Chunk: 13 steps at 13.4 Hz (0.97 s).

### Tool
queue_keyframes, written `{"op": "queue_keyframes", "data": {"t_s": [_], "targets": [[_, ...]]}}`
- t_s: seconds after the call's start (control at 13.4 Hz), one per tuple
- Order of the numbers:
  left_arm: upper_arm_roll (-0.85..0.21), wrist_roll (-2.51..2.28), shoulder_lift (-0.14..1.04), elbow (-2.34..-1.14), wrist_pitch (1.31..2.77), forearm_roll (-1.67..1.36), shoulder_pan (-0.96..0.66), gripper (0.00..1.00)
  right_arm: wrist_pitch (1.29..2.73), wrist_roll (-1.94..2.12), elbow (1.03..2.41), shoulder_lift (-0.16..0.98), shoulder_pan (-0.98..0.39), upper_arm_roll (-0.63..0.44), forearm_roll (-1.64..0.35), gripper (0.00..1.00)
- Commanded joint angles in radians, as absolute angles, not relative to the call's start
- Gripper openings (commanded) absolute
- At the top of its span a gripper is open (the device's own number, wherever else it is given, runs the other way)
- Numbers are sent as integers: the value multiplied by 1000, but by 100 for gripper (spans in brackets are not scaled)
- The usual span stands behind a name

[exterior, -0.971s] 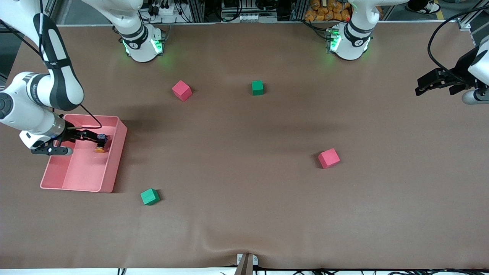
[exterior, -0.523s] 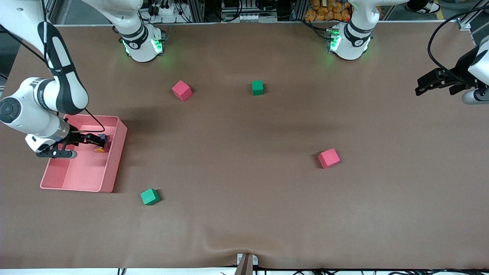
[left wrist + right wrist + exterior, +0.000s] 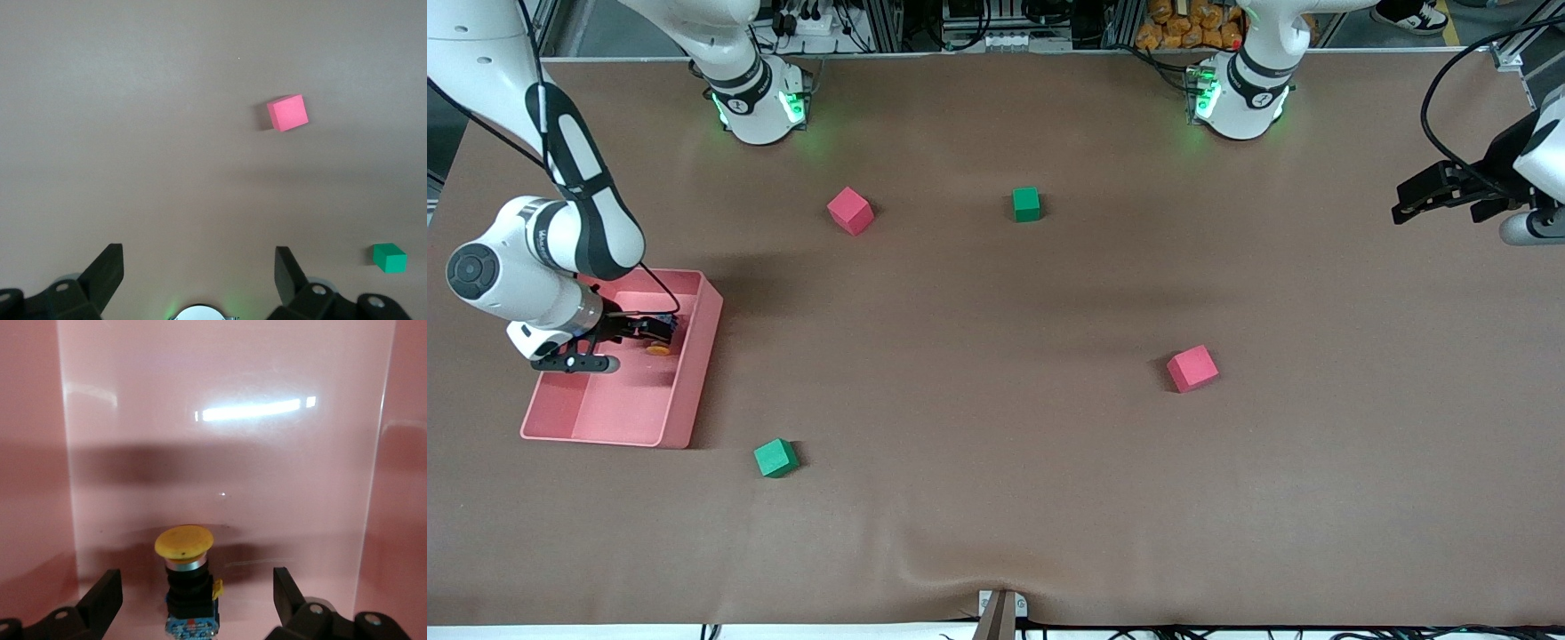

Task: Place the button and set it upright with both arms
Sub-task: 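Lower the right gripper and close it around the yellow button's base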

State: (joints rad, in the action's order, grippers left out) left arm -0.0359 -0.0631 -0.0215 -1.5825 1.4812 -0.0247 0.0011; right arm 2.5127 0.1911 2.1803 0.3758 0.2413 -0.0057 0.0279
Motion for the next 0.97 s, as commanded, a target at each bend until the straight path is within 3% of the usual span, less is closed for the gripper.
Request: {"op": "queue_keyframes", "data": {"t_s": [0.0,0.82,0.9], "targets": [[-40,-51,-14,-1565,1470,-46,11,100,2633,209,2256,386,265,9,43,100],[-40,-57,-12,-1569,1468,-46,12,100,2657,209,2261,408,265,9,43,100],[-40,-58,-12,-1566,1468,-46,12,100,2657,209,2261,408,264,9,43,72]]}}
